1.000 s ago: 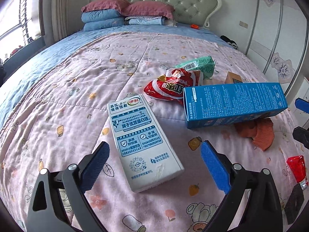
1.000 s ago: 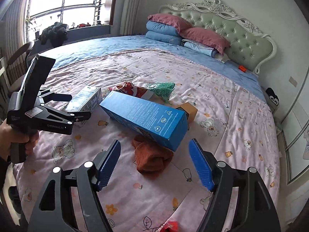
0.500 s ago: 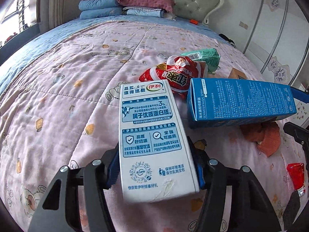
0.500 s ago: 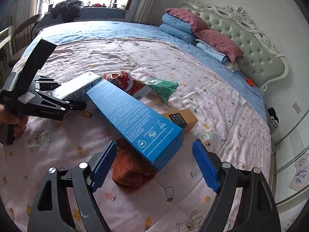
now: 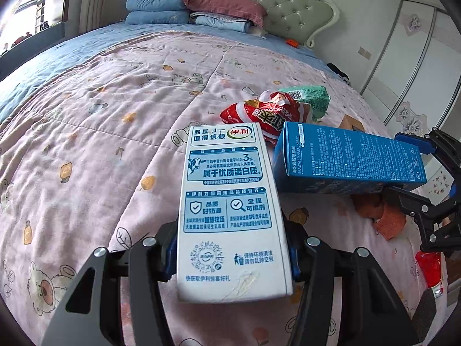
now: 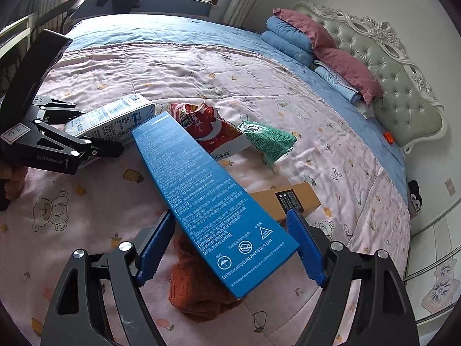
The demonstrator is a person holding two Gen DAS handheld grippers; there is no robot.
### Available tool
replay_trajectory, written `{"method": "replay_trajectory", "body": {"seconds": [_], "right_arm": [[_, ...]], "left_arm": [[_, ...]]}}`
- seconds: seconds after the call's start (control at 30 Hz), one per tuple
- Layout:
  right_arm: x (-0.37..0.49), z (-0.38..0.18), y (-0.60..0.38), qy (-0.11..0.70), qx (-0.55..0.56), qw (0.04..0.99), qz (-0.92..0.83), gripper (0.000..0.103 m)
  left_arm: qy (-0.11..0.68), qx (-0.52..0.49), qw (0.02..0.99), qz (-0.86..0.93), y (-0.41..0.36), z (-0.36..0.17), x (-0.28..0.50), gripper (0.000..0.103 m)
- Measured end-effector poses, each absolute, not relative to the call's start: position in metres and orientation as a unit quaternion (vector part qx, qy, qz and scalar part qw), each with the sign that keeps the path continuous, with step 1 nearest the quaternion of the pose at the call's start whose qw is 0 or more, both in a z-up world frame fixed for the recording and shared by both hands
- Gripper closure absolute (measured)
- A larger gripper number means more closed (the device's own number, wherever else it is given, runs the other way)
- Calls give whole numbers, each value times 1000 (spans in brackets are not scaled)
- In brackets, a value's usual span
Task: Collect trash
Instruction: 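Grasp the white milk carton with the left tool while the right tool grasps the blue box, then carry carton and blue box over the yellow bin and open both tools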
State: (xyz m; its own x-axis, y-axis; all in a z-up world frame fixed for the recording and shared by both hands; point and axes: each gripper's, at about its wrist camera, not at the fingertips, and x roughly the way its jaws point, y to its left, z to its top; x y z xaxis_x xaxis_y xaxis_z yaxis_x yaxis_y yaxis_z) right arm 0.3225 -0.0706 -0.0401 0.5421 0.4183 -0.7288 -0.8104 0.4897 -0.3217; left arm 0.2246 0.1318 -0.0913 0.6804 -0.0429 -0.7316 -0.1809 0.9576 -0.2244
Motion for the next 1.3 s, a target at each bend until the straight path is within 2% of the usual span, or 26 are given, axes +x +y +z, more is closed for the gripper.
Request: {"method": "replay_trajectory", "body": {"seconds": [0.1, 0.23, 0.53, 0.77, 0.97, 1.3], "right_arm": [[313, -40, -69, 283, -343, 811, 380, 33], [301, -42, -69, 304, -341, 803, 382, 43], [260, -42, -64, 327, -349, 792, 379, 58], [246, -34, -82, 362, -273, 804, 384, 59], [229, -28, -122, 387, -151, 817, 401, 59], [191, -6, -223, 350, -15, 853, 388, 59]], "left_arm": [[397, -133, 907, 43, 130, -90, 219, 48], [397, -125, 908, 50, 127, -88, 210, 48], [406, -123, 904, 47, 127, -88, 189, 49], [408, -112, 905, 51, 124, -83, 162, 49], [406, -119, 906, 23, 105, -75, 142, 49], [388, -81, 917, -49, 24, -39, 131, 49]]}}
